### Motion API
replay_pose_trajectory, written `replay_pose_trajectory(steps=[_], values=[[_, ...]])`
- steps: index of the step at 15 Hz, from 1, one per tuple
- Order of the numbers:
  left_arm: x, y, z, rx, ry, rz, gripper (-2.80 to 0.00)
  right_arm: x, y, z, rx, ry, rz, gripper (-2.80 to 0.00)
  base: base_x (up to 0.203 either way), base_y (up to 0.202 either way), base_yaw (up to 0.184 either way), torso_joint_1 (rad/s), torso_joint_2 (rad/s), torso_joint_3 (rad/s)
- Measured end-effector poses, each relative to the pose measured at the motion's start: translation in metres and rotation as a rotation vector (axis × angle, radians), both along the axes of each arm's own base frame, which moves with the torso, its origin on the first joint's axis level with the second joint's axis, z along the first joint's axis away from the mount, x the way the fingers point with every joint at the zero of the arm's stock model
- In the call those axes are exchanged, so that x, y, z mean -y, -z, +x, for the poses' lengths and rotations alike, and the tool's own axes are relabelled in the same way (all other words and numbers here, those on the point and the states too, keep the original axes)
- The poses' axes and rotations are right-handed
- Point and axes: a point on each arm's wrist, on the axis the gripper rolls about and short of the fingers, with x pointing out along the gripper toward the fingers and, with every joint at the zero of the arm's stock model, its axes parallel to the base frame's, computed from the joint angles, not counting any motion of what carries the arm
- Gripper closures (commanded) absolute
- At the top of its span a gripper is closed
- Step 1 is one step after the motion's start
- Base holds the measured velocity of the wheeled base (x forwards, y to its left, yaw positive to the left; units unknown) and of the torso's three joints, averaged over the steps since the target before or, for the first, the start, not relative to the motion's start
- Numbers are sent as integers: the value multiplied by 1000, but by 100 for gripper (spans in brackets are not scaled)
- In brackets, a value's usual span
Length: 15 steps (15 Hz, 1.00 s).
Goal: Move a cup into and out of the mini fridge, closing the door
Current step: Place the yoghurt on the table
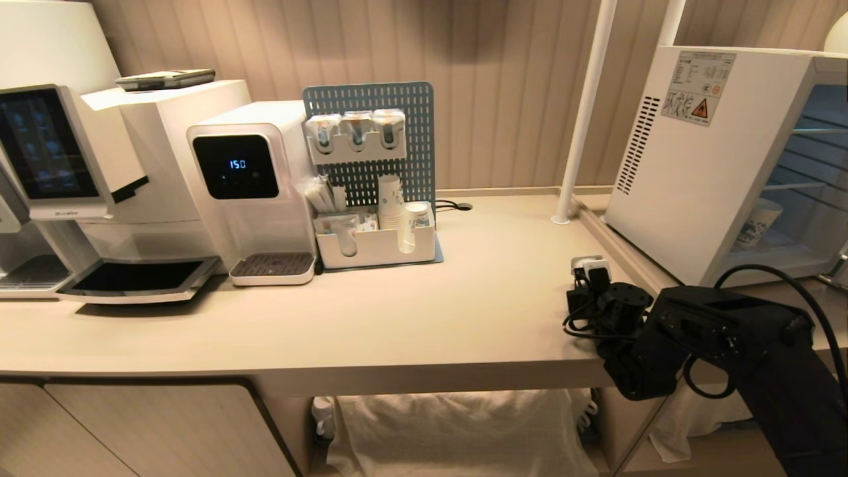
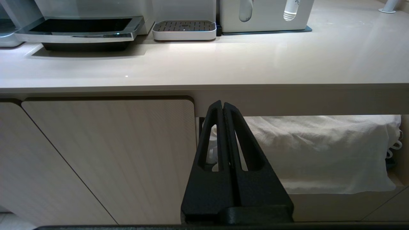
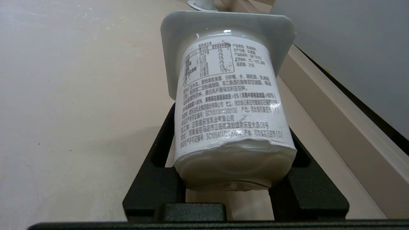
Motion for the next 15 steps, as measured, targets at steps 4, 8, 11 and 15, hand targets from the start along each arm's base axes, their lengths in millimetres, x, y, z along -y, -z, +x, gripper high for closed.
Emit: replay_pose_trajectory(steps=[4, 8, 11, 15], values=[[0, 0, 0, 0, 0, 0, 0, 0, 0, 0, -1, 1, 0, 0, 0, 0, 0, 0, 0, 0], [0, 0, 0, 0, 0, 0, 0, 0, 0, 0, -3, 1, -7, 0, 0, 0, 0, 0, 0, 0], [0, 0, 0, -1, 1, 0, 0, 0, 0, 1, -12, 7, -16, 0, 0, 0, 0, 0, 0, 0], [0, 0, 0, -1, -1, 0, 0, 1, 0, 4, -12, 44, -36, 0, 0, 0, 0, 0, 0, 0]])
